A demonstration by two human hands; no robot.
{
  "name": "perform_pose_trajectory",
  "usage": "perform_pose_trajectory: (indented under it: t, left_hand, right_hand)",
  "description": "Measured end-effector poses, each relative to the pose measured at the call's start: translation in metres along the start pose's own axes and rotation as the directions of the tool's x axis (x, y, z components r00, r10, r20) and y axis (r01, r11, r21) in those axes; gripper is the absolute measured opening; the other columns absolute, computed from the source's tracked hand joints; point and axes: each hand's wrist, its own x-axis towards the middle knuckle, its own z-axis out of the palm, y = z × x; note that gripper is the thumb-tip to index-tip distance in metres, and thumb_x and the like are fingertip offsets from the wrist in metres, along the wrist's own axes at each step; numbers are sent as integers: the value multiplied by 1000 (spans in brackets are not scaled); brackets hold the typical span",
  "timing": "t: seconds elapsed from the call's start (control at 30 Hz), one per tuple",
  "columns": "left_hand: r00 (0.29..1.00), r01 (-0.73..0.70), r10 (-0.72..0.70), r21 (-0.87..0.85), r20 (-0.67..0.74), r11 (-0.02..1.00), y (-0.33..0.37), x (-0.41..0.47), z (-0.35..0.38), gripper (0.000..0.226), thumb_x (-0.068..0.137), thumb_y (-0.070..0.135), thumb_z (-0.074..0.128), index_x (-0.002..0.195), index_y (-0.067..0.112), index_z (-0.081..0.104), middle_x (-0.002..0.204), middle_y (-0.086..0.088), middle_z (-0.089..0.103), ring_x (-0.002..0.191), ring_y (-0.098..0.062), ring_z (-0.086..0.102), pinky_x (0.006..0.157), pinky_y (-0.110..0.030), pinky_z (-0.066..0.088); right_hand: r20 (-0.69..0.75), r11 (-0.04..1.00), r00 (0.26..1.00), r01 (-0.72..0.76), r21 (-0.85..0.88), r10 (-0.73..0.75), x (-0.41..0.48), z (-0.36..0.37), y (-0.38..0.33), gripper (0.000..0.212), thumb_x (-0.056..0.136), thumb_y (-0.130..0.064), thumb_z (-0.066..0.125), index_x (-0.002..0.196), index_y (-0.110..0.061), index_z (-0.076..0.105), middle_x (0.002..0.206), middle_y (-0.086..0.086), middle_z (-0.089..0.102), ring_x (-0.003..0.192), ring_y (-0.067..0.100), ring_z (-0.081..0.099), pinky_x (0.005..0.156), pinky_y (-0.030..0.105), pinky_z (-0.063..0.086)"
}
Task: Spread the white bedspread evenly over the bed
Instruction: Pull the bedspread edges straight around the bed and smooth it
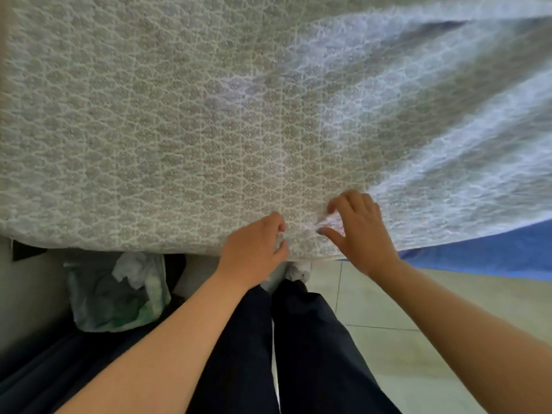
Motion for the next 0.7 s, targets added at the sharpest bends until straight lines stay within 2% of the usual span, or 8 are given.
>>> perform_pose_trajectory:
  t: [0.07,0.13,0.2,0.27,0.37,0.5,0.6,0.7]
  left_hand:
    - [989,-149,148,106,22,983,14,5,21,20,90,38,53,100,21,47,83,10,52,70,-15,54,56,-29,42]
    - [965,-254,264,261,-1,931,20,13,39,37,78,46,66,98,18,52,93,5,56,79,-19,58,62,-27,40]
    - [973,-183,222,388,-60,903,26,23,55,66,60,58,74,104,15,52,104,-2,57,90,-23,56,74,-33,45]
    - [984,-59,126,433,-127,899,31,29,65,79,53,57,78,111,13,47,107,-7,53,93,-27,51,80,-37,45]
    - [987,-13,89,483,-134,876,38,30,74,69,60,32,77,117,12,45,110,-10,50,96,-29,49,83,-38,45]
    - [988,-97,139,451,-61,887,37,22,70,58,67,25,71,118,11,47,113,-9,50,100,-30,48,84,-37,45]
    - [993,-77,104,400,-46,913,37,11,68,36,83,19,56,117,11,46,114,-6,49,101,-27,47,84,-34,43]
    - [998,-60,67,354,-8,933,39,7,64,25,92,15,46,117,11,47,116,-5,51,103,-25,49,84,-33,44]
  right_hand:
    - [3,1000,1000,-22,-2,22,-19,6,16,30,77,-34,74,92,-15,56,98,4,54,89,26,48,75,30,35]
    - [114,998,993,-23,60,16,-30,13,29,35,72,-29,80,97,-14,60,102,4,57,92,27,53,76,32,43]
    - [219,999,976,5,37,-13,-37,15,44,53,65,-24,85,112,-17,62,115,5,58,104,30,56,84,40,49]
    - [230,998,972,56,-17,-50,-35,15,53,62,61,-17,86,118,-20,62,118,6,58,105,31,56,84,43,48]
    - [181,994,979,104,-15,-100,-33,16,58,54,68,-9,79,117,-19,62,113,6,58,100,31,56,78,42,49]
    - [125,998,991,49,45,-54,-30,19,49,28,89,-4,58,113,-17,65,110,4,62,102,27,55,71,41,51]
    - [224,999,974,-50,17,45,-19,17,43,29,93,-2,50,112,-19,63,113,1,61,106,24,54,76,37,46]
    - [369,990,920,-142,7,130,-13,10,38,26,94,-7,50,110,-20,66,114,2,64,102,24,59,79,32,45]
